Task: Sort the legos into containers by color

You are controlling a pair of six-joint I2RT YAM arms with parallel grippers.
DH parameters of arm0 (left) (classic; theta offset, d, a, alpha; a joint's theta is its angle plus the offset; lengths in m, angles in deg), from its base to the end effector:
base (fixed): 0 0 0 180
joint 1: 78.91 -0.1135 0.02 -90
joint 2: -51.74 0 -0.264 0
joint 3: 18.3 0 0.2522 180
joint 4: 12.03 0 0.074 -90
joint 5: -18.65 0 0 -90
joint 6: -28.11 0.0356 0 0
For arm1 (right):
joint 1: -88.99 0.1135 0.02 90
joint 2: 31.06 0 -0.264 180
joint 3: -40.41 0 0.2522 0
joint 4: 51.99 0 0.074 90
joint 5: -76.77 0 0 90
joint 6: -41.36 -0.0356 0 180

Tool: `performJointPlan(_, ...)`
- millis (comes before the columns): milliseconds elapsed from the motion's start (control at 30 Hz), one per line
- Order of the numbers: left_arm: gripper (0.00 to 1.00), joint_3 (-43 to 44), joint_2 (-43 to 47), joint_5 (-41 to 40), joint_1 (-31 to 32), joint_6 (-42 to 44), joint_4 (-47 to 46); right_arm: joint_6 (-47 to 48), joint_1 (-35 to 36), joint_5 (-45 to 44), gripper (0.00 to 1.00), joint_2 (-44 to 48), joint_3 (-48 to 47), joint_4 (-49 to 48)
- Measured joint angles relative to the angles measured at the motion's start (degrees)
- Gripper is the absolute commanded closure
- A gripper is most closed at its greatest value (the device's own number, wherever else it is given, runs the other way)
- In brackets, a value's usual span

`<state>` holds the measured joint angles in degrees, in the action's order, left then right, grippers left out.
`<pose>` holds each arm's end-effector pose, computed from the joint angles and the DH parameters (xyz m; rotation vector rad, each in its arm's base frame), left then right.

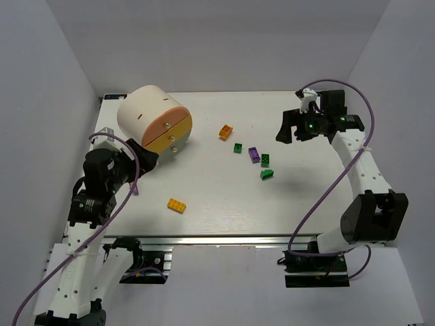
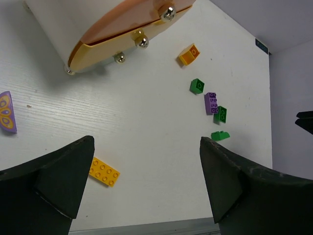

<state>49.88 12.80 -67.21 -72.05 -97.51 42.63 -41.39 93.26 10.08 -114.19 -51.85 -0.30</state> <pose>0.1324 -0.0185 0.3556 -0.4649 2.0024 -0.5397 0.3141 0.0376 0.3435 -0.4325 2.2376 0.4421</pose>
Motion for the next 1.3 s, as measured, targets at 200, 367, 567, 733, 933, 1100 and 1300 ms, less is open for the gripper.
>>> performJointPlan(200, 0.02, -1.9, -1.0, 1.3, 0.0, -0.6, 0.0, 3.6, 0.2, 8.3, 0.11, -5.1, -5.5, 2.8)
performJointPlan(367, 0.05, -2.8, -0.6, 1.5, 0.0, -1.4, 0.0, 14.0, 1.4, 15.4, 0.11, -6.8, -7.8, 6.2)
performJointPlan(567, 0.55, -3.8, -0.7, 1.4, 0.0, -3.2, 0.7, 23.4, 9.2, 17.3, 0.11, -9.2, -11.3, 8.7)
performJointPlan(733, 0.63, -4.2, -1.6, 0.8, 0.0, -4.4, 2.2, 17.4, 18.0, 21.7, 0.83, -11.0, -12.6, 0.6)
performJointPlan(933, 0.19, -4.1, -1.8, -1.4, 0.0, -6.3, 4.8, -5.9, 27.3, 18.2, 0.42, -22.2, -21.0, -14.6)
performJointPlan(1100, 0.19, -4.1, -0.8, -2.2, -0.1, -8.2, 6.6, -21.6, 32.5, 12.9, 0.11, -32.8, -29.6, -21.6)
performJointPlan(1300, 0.19, -4.1, 1.6, -2.8, 0.0, -9.9, 8.7, -34.0, 37.4, 6.0, 0.11, -39.1, -36.0, -25.5)
